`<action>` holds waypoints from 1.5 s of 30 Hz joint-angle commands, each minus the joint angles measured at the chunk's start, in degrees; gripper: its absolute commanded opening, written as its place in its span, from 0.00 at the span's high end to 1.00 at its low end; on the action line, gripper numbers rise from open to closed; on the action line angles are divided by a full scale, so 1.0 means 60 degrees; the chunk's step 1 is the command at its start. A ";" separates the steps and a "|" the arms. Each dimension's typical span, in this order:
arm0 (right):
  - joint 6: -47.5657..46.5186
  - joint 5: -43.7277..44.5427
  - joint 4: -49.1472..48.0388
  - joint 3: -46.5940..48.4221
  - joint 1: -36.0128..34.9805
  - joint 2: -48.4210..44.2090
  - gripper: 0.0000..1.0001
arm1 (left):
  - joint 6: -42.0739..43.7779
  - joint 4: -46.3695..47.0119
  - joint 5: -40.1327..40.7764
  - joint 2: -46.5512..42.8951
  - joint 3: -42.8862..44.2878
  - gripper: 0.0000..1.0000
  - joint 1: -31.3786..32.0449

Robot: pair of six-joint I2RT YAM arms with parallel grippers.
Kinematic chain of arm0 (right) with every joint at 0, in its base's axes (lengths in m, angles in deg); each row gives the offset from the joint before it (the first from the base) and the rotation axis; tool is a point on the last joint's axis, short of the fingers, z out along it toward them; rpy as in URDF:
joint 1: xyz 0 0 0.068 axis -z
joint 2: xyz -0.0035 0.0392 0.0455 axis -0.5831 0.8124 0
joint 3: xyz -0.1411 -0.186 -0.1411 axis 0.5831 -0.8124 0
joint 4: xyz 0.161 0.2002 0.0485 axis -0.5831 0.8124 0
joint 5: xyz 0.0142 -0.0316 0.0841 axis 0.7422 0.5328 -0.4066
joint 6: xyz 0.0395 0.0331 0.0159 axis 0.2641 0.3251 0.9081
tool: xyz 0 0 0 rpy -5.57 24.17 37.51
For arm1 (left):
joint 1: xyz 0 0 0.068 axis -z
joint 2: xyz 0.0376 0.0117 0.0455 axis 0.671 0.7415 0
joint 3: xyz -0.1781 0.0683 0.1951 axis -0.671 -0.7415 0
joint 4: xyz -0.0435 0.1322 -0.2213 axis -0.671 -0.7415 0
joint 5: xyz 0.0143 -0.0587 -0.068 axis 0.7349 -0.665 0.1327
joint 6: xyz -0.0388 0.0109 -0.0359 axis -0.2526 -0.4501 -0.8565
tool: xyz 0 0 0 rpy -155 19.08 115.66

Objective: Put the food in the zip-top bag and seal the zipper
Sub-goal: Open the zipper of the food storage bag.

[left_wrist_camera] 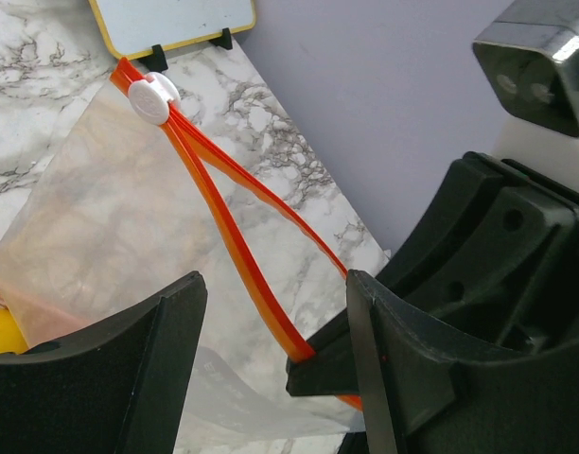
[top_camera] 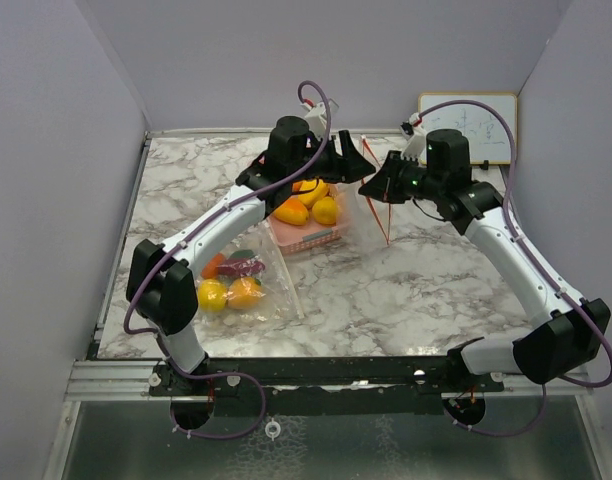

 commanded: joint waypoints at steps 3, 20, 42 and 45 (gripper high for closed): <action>-0.0219 0.0345 -0.0016 0.0422 -0.0348 -0.0325 0.98 | 0.0276 -0.0540 0.0662 0.0343 0.0562 0.40 0.0148; -0.0942 0.1395 0.0751 0.1980 -0.0446 -0.0140 0.58 | 0.1885 -0.2213 0.2111 0.0607 0.1400 1.00 0.0364; -0.1238 0.3713 0.3325 0.4451 -0.1671 0.1899 0.44 | 0.2742 -0.3193 0.3550 -0.0341 0.2041 1.00 0.0348; -0.1086 0.3787 0.3257 0.4394 -0.1741 0.1866 0.44 | 0.2707 -0.3124 0.3475 -0.0335 0.1969 1.00 0.0364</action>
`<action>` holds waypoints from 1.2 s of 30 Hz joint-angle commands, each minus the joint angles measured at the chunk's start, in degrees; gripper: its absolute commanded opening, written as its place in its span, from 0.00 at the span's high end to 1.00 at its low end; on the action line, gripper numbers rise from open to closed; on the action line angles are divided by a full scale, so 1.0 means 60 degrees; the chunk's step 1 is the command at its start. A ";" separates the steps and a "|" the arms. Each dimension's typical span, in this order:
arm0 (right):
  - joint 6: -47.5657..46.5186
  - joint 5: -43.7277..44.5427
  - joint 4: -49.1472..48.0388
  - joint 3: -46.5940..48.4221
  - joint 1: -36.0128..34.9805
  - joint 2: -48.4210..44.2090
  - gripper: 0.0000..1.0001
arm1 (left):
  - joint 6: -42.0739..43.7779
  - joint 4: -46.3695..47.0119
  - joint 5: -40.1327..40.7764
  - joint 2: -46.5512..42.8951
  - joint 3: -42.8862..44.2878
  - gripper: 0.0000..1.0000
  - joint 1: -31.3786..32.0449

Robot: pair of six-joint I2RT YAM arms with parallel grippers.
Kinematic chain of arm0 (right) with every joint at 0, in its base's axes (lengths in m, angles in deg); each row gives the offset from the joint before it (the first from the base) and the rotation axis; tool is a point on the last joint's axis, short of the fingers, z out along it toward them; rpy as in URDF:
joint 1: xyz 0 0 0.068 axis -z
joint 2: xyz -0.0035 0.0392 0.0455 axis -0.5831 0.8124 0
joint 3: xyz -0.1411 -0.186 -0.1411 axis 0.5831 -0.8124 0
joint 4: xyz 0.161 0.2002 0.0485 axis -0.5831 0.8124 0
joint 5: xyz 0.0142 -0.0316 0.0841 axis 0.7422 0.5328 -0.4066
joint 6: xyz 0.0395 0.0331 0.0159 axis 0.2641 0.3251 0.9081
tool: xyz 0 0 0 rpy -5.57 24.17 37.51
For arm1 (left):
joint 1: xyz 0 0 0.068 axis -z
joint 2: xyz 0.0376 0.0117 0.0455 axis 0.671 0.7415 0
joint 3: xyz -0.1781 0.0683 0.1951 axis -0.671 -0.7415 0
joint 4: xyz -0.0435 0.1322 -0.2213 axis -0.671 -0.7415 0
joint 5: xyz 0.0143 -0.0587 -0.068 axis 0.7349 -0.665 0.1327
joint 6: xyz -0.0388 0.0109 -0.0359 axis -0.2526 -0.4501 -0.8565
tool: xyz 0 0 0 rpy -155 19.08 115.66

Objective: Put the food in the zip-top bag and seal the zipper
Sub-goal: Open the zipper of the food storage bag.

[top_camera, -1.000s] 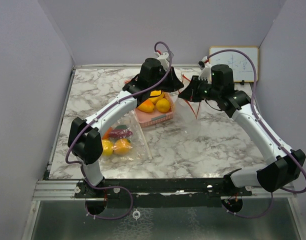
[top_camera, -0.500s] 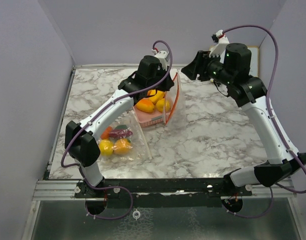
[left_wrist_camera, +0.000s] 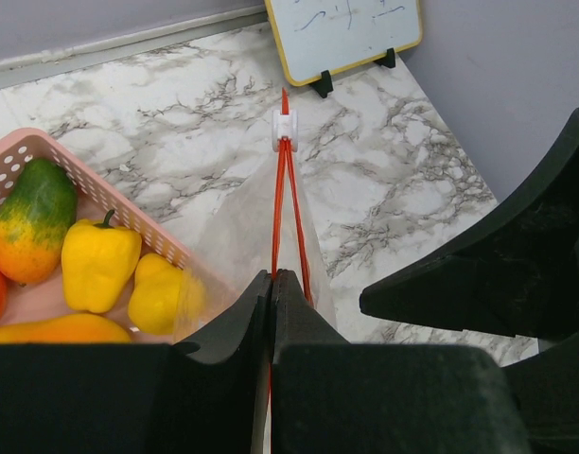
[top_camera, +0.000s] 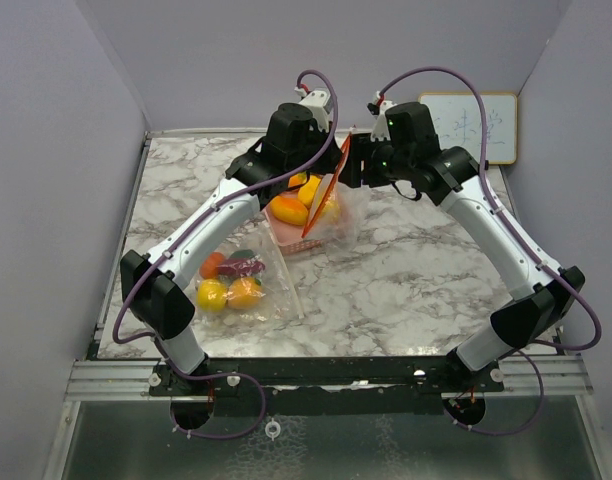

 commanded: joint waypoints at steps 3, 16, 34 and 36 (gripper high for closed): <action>0.0357 0.0483 0.0047 0.0223 -0.0110 -0.0393 0.45 | -0.0004 0.0294 0.0161 -0.0166 0.0021 1.00 0.0040; 0.0374 0.0436 0.0125 0.0553 -0.0201 -0.0316 0.41 | 0.0015 0.0206 0.0425 -0.0047 0.0082 1.00 0.0053; 0.0455 0.2994 0.0549 -0.0147 -0.0273 0.0565 0.71 | -0.0152 0.0590 0.0054 -0.0363 0.0039 1.00 0.0054; 0.0408 0.4041 0.0709 -0.0126 -0.0271 0.0491 0.95 | 0.0080 0.0358 0.0408 -0.0535 0.0029 1.00 0.0052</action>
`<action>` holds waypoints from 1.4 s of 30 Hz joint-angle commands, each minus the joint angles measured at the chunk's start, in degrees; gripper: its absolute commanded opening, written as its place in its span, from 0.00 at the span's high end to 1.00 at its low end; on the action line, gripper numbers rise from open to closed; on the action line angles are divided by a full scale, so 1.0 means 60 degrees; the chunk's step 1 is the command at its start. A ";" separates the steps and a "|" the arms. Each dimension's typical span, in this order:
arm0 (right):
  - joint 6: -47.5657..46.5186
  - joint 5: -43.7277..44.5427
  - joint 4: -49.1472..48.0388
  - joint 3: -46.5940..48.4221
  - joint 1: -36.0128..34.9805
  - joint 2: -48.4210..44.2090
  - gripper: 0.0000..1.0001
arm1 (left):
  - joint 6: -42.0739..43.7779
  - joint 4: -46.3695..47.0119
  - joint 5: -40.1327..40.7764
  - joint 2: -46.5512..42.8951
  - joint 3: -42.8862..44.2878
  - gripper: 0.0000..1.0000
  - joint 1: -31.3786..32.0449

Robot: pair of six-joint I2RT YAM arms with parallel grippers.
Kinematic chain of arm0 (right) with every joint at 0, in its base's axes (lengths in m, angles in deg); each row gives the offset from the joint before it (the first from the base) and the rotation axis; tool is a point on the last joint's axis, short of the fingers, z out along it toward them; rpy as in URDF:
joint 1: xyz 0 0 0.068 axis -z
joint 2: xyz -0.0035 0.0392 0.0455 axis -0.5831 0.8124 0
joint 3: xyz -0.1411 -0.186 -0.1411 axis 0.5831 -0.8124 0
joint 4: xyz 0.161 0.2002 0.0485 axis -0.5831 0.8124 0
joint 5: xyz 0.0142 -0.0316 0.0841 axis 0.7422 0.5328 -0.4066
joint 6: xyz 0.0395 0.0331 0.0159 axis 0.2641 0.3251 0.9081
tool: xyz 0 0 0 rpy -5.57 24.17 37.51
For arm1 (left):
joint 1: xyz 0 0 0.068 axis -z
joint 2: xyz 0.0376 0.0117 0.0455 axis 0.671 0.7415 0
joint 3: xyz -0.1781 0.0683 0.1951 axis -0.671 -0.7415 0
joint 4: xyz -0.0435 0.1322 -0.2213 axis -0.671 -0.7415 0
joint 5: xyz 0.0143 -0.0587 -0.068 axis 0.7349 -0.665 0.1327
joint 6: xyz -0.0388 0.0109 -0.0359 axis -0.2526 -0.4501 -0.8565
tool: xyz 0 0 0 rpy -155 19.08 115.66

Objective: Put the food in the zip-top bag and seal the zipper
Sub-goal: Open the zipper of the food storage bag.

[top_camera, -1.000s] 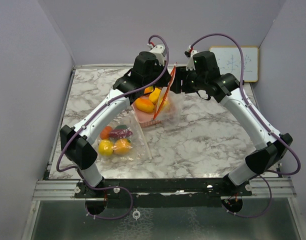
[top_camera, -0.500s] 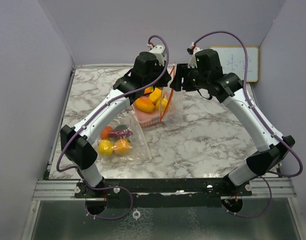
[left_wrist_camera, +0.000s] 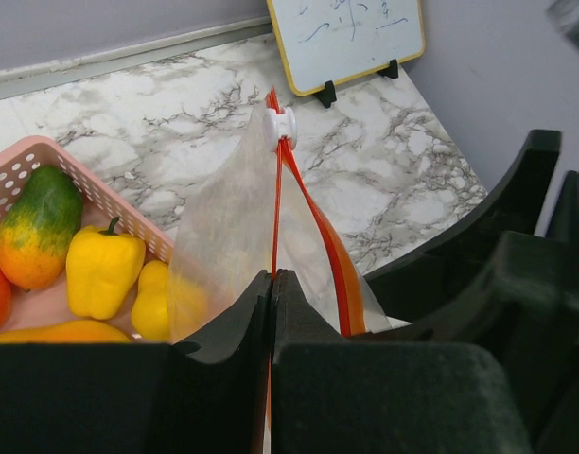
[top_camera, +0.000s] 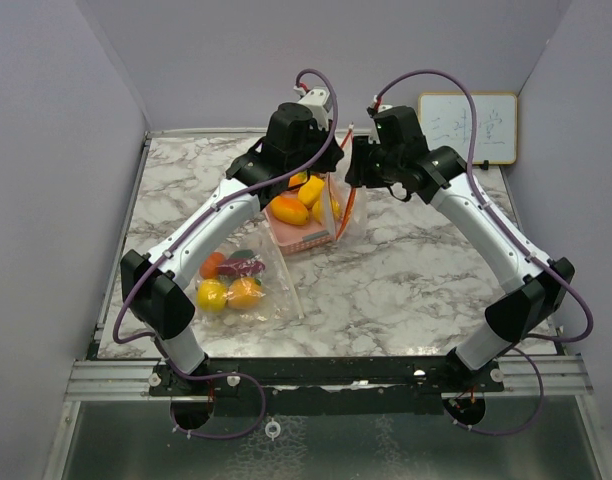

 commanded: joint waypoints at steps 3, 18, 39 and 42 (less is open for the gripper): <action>-0.0427 0.3453 0.0395 -0.0138 -0.0060 -0.0346 0.98 | 0.0659 -0.0437 0.1200 -0.0842 -0.0117 1.00 0.0031; -0.0128 0.1558 -0.0462 0.0627 -0.0087 -0.0332 0.98 | -0.1093 -0.0155 -0.0100 -0.0980 -0.0466 0.67 -0.0067; -0.0233 0.1222 -0.0687 0.1528 -0.0111 0.0160 0.98 | -0.2271 0.1050 -0.0400 -0.0964 -0.2175 1.00 -0.0060; -0.0409 0.1608 -0.0641 0.1709 -0.0118 0.0166 0.98 | -0.1705 0.0488 0.0561 -0.1185 -0.1808 1.00 -0.0127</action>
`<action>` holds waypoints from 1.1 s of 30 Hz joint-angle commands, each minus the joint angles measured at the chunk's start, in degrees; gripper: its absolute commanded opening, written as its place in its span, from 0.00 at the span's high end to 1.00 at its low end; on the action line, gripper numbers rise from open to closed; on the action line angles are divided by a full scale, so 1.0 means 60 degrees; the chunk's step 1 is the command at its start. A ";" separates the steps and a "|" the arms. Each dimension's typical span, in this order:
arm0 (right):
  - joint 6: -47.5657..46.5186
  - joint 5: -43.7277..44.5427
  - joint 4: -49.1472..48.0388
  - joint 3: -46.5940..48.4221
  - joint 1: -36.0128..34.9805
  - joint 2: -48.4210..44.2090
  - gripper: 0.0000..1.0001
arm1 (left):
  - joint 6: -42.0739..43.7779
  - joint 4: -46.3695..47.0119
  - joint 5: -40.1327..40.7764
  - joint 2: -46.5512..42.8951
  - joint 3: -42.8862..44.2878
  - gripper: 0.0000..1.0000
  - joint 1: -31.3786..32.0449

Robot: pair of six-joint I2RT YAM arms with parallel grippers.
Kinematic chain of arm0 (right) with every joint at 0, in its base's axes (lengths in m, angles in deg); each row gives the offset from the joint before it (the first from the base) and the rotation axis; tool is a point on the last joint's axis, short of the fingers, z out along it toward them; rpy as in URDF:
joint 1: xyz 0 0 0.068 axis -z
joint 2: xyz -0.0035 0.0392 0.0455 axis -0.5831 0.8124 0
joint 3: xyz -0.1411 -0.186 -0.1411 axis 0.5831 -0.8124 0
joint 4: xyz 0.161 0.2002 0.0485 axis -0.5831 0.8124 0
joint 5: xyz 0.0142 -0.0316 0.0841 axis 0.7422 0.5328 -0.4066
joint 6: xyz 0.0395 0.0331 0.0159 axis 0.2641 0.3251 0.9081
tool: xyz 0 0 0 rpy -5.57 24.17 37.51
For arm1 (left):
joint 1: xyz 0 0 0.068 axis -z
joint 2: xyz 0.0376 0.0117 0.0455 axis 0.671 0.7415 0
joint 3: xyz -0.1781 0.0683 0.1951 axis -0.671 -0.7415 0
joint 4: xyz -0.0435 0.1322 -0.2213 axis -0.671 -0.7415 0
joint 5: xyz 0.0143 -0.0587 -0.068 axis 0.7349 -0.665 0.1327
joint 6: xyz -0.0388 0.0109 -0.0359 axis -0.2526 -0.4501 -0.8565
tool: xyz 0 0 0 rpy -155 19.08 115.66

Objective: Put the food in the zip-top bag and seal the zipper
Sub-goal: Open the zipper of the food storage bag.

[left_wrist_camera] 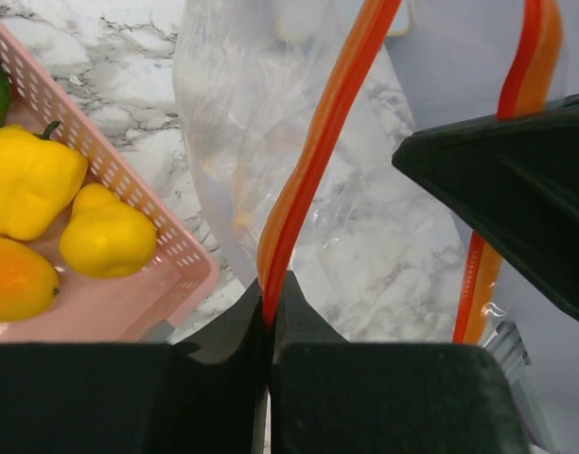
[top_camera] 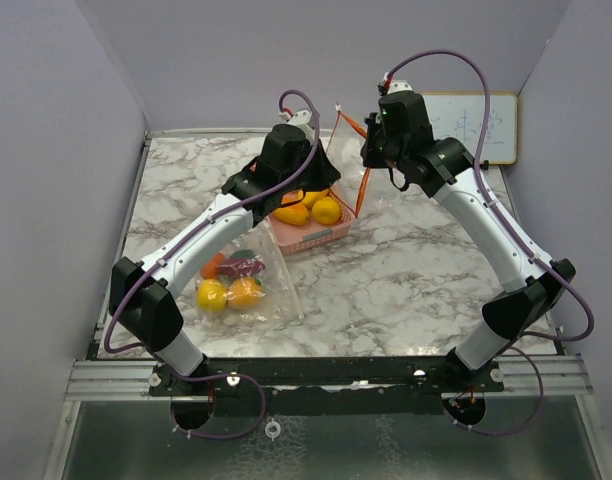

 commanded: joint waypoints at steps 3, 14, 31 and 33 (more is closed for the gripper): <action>-0.0500 0.0360 -0.0221 0.0901 -0.0020 0.0212 0.98 | 0.1574 -0.1220 0.2474 -0.0777 0.0985 1.00 -0.0310; -0.0049 -0.2524 -0.0875 0.2860 -0.0682 0.2648 0.98 | 0.4242 -0.3986 0.6952 -0.3011 0.1591 1.00 -0.0737; -0.0377 -0.5877 -0.3382 0.1912 -0.1348 0.3630 0.11 | 0.4048 -0.4134 0.8077 -0.3540 -0.2105 1.00 -0.0924; -0.0658 -0.5633 -0.3681 0.1233 -0.1259 0.2974 0.07 | 0.4017 -0.3721 0.7775 -0.3462 -0.2407 1.00 -0.1125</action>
